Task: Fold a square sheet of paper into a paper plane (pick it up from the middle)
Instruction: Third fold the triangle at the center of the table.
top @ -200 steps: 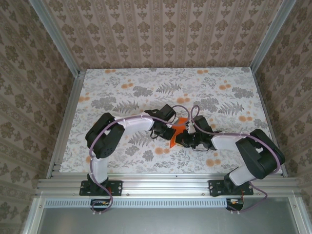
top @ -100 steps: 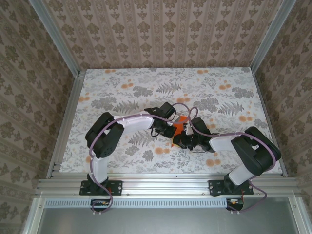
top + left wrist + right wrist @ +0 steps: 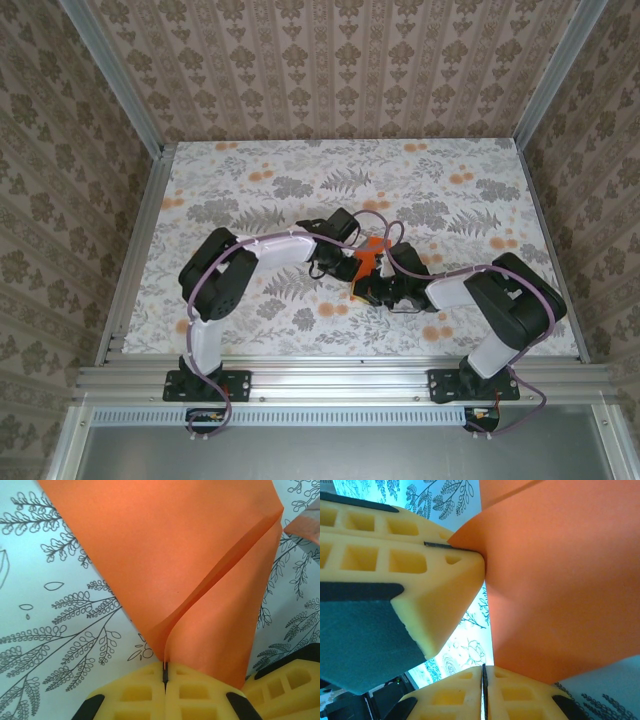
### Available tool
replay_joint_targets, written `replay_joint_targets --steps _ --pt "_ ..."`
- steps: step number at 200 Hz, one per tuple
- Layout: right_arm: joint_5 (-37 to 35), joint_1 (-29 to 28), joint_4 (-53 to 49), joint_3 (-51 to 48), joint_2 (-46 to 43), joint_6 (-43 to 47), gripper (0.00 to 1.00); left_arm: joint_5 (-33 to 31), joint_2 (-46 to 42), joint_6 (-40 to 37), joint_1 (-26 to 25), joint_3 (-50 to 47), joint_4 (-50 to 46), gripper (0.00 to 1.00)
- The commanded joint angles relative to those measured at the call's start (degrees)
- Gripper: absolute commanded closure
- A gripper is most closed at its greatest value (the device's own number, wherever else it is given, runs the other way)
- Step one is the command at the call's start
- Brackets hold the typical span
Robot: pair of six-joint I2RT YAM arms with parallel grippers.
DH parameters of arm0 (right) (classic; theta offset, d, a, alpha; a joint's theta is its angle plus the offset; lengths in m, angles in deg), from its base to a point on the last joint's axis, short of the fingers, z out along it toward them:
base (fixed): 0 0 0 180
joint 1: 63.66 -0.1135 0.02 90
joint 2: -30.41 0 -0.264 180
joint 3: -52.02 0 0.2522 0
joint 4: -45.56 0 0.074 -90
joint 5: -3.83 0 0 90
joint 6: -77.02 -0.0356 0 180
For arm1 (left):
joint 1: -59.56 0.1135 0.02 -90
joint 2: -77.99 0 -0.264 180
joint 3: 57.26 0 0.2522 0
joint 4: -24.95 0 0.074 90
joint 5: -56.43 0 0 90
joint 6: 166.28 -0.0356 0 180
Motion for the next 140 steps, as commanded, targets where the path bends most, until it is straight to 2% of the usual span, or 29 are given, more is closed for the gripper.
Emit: replay_joint_targets --steps 1,19,32,61,83,116,140 --pt "-0.09 -0.17 -1.59 0.06 -3.0 -0.13 0.87 1.12 1.07 -1.53 0.79 1.66 -0.79 1.0" --pt "-2.64 -0.01 -8.07 0.63 -6.35 2.26 0.87 1.74 1.1 -1.51 0.94 1.81 -0.69 1.0" --pt "-5.16 0.01 -12.89 0.94 -8.77 4.07 0.82 2.2 1.21 -1.59 1.15 1.94 -0.6 1.0" --pt "-11.4 -0.04 -22.14 1.41 -12.53 6.26 0.77 3.18 1.44 -1.45 1.61 2.01 -0.15 1.0" --pt "-11.29 0.09 -21.98 1.57 -12.76 6.18 0.78 3.82 1.79 -1.69 1.88 2.52 -0.21 1.0" --pt "-7.4 0.0 -17.52 3.46 -9.97 5.4 0.89 4.44 2.83 -1.97 2.01 3.42 -0.72 1.0" --pt "-6.24 0.01 -16.2 5.08 -7.96 5.19 0.9 4.35 2.97 -1.98 2.07 3.95 -0.78 1.0"
